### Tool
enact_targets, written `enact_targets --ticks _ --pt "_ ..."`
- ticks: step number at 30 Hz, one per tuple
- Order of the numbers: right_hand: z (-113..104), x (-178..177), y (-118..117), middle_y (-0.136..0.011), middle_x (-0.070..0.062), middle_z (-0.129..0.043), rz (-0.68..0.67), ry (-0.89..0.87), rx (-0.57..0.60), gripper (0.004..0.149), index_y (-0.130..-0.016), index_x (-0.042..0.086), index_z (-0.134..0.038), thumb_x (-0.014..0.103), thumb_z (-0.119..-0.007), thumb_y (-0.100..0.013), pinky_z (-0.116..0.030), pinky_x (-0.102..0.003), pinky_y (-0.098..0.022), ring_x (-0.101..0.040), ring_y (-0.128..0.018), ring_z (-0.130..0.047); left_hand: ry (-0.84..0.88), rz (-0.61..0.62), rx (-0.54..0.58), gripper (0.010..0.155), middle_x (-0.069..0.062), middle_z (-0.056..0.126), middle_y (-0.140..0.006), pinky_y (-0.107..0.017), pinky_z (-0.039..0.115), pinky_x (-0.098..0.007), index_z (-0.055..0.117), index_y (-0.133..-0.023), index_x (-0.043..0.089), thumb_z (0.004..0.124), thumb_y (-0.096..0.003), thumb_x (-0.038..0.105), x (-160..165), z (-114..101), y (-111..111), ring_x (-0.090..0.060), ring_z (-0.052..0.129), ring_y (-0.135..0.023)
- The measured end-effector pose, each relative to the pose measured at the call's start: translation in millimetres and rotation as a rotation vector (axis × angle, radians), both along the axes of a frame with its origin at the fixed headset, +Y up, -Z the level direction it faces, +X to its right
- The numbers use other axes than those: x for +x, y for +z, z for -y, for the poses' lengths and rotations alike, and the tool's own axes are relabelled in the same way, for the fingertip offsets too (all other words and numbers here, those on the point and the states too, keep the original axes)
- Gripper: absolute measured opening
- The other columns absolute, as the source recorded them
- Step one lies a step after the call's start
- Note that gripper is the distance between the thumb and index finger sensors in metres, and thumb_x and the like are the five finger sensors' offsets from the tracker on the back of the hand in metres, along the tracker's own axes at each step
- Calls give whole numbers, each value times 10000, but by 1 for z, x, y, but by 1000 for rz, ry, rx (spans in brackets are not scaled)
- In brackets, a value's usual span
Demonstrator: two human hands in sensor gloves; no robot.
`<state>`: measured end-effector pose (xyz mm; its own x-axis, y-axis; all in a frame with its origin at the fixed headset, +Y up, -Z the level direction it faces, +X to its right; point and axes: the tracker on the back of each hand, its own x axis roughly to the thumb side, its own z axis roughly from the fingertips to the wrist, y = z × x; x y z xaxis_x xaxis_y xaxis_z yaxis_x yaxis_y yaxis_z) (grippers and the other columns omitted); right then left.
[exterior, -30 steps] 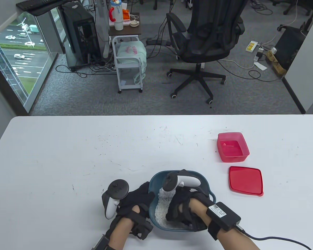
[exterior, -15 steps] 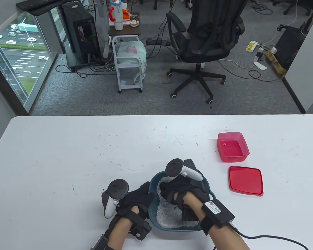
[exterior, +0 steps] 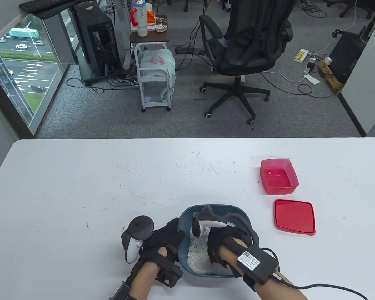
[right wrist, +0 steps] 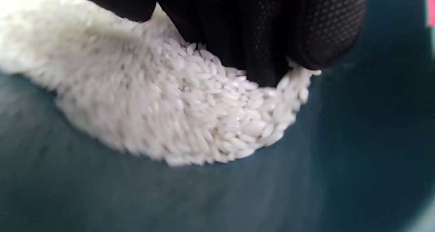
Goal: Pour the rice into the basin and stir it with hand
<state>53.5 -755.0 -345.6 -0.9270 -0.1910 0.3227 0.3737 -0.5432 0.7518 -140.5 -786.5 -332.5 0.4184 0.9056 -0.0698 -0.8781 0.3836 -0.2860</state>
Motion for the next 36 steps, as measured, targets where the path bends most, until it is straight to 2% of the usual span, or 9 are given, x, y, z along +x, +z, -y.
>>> enact_targets --ticks 2,5,11,13,19,22,26,31,36 --pt "2 1 1 -512 -317 -1071 28 -87 -82 611 -662 -124 -918 375 -779 -340 -866 -566 -202 -483 -324 -1068 1 -1 -1 646 -318 813 -926 31 961 -241 654 -1037 -5 832 -491 292 0 0 0 -145 1077 -49" --pt "4 1 1 -541 -318 -1057 60 -372 -244 612 -697 -104 -914 377 -778 -343 -852 -577 -231 -497 -358 -1051 3 -2 -3 647 -320 814 -925 31 962 -243 654 -1037 -5 834 -490 291 0 0 0 -148 1078 -47" --pt "5 0 -10 -832 -291 -878 197 -819 -433 653 -882 -37 -740 361 -762 -365 -776 -616 -453 -521 -671 -910 5 6 0 649 -320 810 -929 29 961 -246 654 -1039 -4 834 -490 292 0 0 0 -152 1078 -49" --pt "4 0 -17 -898 -288 -781 230 -876 -413 670 -923 -24 -654 352 -749 -377 -708 -630 -510 -514 -755 -820 2 11 2 647 -321 809 -930 27 959 -249 653 -1039 -4 833 -491 291 0 0 0 -155 1077 -50" --pt "-4 6 -38 -1002 -198 -613 302 -824 -148 675 -985 84 -529 370 -717 -403 -589 -644 -585 -446 -895 -623 1 29 13 648 -321 807 -932 22 961 -254 652 -1040 -6 835 -492 288 0 -1 -1 -157 1079 -56" --pt "-10 9 -41 -958 -204 -698 278 -675 62 650 -968 70 -589 370 -718 -406 -619 -646 -561 -450 -847 -707 -4 26 12 649 -320 811 -930 24 961 -249 654 -1039 -6 834 -491 291 0 0 -2 -150 1078 -55" --pt "-14 13 -39 -882 -241 -815 215 -397 189 624 -934 45 -688 369 -725 -402 -695 -632 -511 -485 -758 -824 -3 18 11 647 -317 814 -927 26 961 -246 656 -1036 -5 834 -490 293 0 0 -1 -148 1078 -53" --pt "-9 15 -28 -765 -282 -920 113 -83 149 623 -867 -22 -771 375 -736 -388 -793 -587 -409 -495 -610 -938 -4 5 9 643 -314 822 -922 30 963 -242 663 -1032 -5 835 -489 292 -1 0 -1 -145 1080 -48" --pt "-2 7 -6 -570 -308 -1045 41 -31 49 624 -735 -105 -872 378 -764 -356 -858 -569 -251 -488 -393 -1046 -5 -6 8 639 -311 825 -920 32 963 -241 667 -1030 -2 836 -488 292 -1 0 -1 -145 1079 -46"
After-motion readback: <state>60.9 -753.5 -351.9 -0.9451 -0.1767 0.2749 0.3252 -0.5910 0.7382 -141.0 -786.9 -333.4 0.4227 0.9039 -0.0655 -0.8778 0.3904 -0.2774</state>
